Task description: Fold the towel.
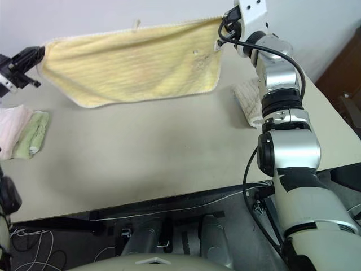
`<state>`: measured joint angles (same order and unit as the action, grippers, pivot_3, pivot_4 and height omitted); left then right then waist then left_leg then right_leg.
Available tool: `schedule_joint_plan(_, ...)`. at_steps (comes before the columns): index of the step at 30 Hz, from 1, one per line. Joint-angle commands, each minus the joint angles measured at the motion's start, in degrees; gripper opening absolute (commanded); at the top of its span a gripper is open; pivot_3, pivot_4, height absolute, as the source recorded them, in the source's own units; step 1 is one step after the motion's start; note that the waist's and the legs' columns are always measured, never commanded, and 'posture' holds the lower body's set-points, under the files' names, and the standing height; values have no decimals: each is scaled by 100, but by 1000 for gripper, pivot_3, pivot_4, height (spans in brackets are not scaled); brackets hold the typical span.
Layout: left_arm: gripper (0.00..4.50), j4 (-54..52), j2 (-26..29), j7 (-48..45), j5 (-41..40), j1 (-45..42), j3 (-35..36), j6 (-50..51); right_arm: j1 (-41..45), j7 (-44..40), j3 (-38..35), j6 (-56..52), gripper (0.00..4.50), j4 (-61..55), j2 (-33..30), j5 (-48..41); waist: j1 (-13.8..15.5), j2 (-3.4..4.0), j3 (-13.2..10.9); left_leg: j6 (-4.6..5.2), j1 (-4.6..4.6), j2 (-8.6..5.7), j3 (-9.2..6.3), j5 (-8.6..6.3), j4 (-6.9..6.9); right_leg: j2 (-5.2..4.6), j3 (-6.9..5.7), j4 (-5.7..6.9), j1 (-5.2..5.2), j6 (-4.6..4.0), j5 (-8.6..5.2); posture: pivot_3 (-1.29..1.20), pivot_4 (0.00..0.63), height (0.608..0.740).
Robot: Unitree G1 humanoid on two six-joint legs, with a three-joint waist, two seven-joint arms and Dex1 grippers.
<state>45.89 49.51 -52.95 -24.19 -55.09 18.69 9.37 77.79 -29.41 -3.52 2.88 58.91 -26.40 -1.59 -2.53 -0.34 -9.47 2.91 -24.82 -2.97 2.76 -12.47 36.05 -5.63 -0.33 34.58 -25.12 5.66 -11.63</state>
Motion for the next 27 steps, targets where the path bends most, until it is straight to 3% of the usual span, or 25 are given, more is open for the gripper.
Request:
schedule_joint_plan(1,22,1116,1,-8,204,-824,119,-955,173,-58,-201,218,0,-3,-296,-85,1,-6,-3,1,0,0,0,0,1,0,0,0,2,0,0,0,150,740)
schedule_joint_plan(6,22,1980,-5,-677,236,-1106,251,-2020,-699,-1288,-242,-11,0,-1287,-516,-585,4,-10,-6,13,-6,0,3,-7,3,-4,1,2,2,3,1,0,150,740)
schedule_joint_plan(10,22,1895,181,-2244,57,-592,223,-1470,-2065,-2065,-250,-1035,0,-3432,-778,-1272,1,-11,-6,24,-29,2,7,-11,20,-4,-1,9,-11,8,4,0,150,740)
schedule_joint_plan(14,22,1749,387,-2896,17,-8,280,-1273,-3179,-2565,-332,-2303,0,-5322,-1148,-2074,2,-14,-15,36,-52,12,15,-18,52,-16,-2,47,-41,12,1,0,150,740)
schedule_joint_plan(20,22,773,810,-3760,-181,1463,327,-475,-4824,-3379,-512,-3536,0,-7128,-2192,-2974,12,-29,-13,24,-49,27,8,-36,105,-33,-3,52,-25,-7,-8,0,150,740)
schedule_joint_plan(27,22,-1166,1117,-3896,-427,3749,575,462,-5969,-4002,-837,-3618,0,-7602,-2902,-3286,9,-26,-14,22,-51,27,12,-37,89,-46,1,37,-28,-23,-12,0,150,740)
